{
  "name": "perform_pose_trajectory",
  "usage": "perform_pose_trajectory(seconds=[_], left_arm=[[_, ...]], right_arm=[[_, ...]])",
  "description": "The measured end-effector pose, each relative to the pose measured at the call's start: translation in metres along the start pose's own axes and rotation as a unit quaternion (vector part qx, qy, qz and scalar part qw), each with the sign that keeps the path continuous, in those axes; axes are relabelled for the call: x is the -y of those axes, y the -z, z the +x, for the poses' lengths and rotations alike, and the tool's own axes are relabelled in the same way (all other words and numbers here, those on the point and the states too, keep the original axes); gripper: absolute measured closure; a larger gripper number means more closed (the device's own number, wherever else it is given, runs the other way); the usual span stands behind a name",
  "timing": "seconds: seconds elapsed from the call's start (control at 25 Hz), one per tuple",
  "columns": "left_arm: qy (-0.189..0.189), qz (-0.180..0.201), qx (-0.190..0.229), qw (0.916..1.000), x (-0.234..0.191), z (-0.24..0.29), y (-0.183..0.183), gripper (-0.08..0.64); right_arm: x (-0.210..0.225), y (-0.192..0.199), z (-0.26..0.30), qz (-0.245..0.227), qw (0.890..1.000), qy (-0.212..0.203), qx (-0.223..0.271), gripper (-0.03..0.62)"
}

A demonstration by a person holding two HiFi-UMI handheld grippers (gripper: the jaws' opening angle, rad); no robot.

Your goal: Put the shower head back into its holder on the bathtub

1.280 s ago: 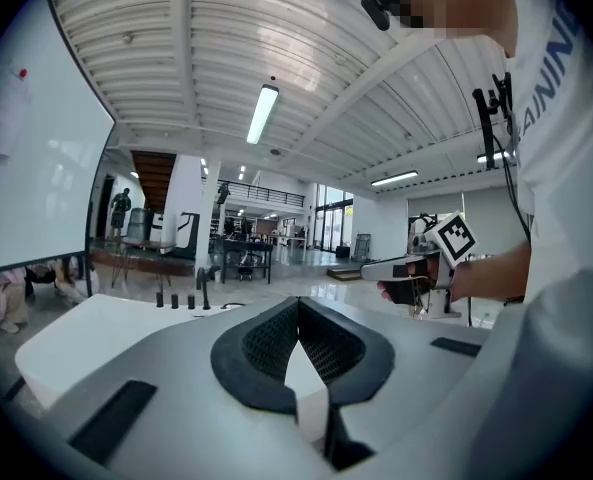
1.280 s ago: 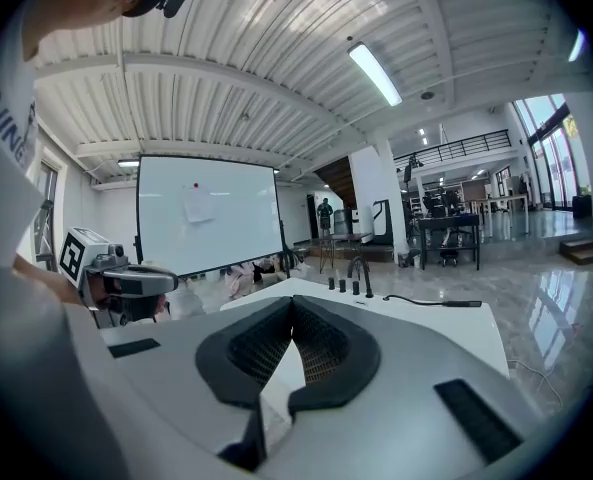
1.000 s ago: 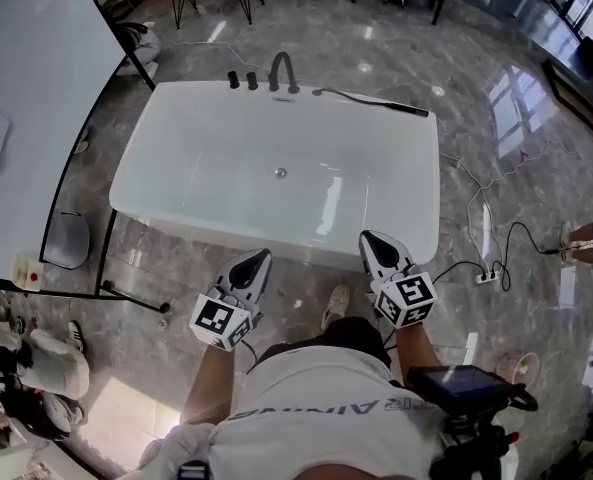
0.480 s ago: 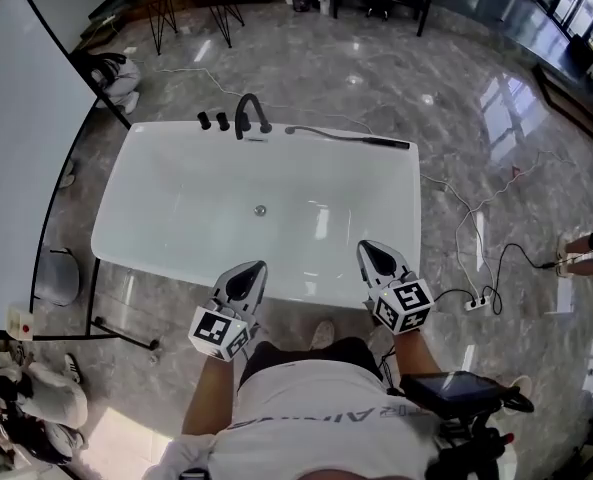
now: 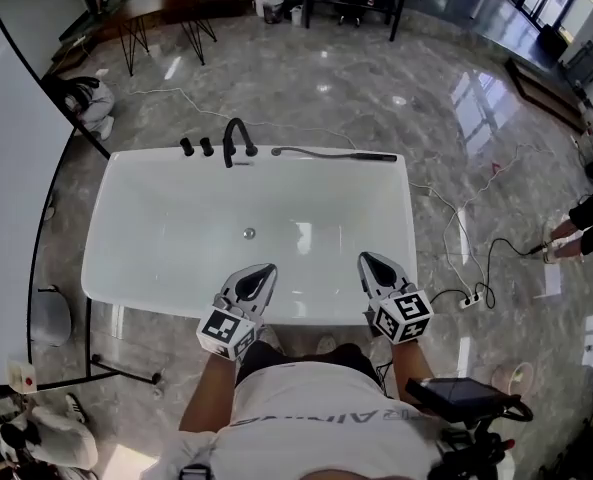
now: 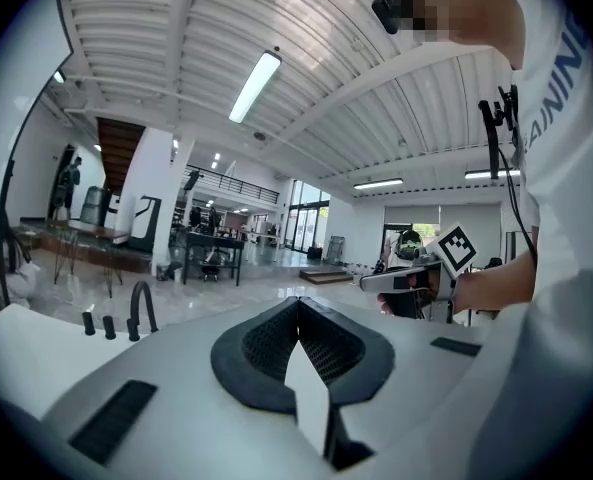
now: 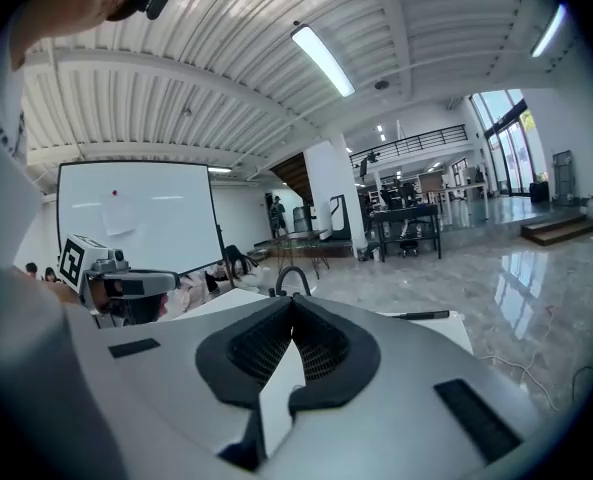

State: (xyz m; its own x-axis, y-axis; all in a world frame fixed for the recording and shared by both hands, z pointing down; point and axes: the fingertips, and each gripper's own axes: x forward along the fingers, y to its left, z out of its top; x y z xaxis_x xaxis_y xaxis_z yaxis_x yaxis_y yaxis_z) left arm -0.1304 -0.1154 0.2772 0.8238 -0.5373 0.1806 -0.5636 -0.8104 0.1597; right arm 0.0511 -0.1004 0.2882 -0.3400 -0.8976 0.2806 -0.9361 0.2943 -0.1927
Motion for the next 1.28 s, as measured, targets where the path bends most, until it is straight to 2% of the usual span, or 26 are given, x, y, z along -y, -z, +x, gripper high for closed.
perform_pose_trajectory(seconds=[0.12,0.2,0.36,0.6,0.8,1.04,1.28], left_arm=[[0.041,0.003,0.002,0.9991,-0.031,0.003,-0.001,0.543],[0.054,0.012,0.006,0.9984,-0.058,0.003,0.0,0.543],[0.056,0.009,0.01,0.9983,-0.102,0.009,-0.006,0.543],[0.062,0.007,0.005,0.998,-0.112,0.029,-0.001,0.543],[0.055,0.012,-0.006,0.9984,-0.101,0.065,-0.001,0.543],[0.072,-0.003,-0.021,0.9972,-0.066,0.155,0.006,0.541],[0.084,0.036,-0.04,0.995,-0.046,0.263,0.037,0.541]], right_arm=[[-0.017,0.003,0.015,0.002,0.999,0.033,-0.004,0.581],[-0.029,0.004,0.034,-0.007,0.999,0.042,-0.007,0.581],[-0.037,-0.005,0.063,-0.009,0.999,0.052,-0.005,0.581],[-0.009,-0.001,0.074,0.008,0.997,0.07,-0.01,0.581],[0.035,0.002,0.078,0.018,0.998,0.064,-0.006,0.581],[0.129,0.022,0.071,0.043,0.996,0.072,-0.005,0.581],[0.213,0.049,0.095,0.062,0.996,0.065,-0.006,0.581]])
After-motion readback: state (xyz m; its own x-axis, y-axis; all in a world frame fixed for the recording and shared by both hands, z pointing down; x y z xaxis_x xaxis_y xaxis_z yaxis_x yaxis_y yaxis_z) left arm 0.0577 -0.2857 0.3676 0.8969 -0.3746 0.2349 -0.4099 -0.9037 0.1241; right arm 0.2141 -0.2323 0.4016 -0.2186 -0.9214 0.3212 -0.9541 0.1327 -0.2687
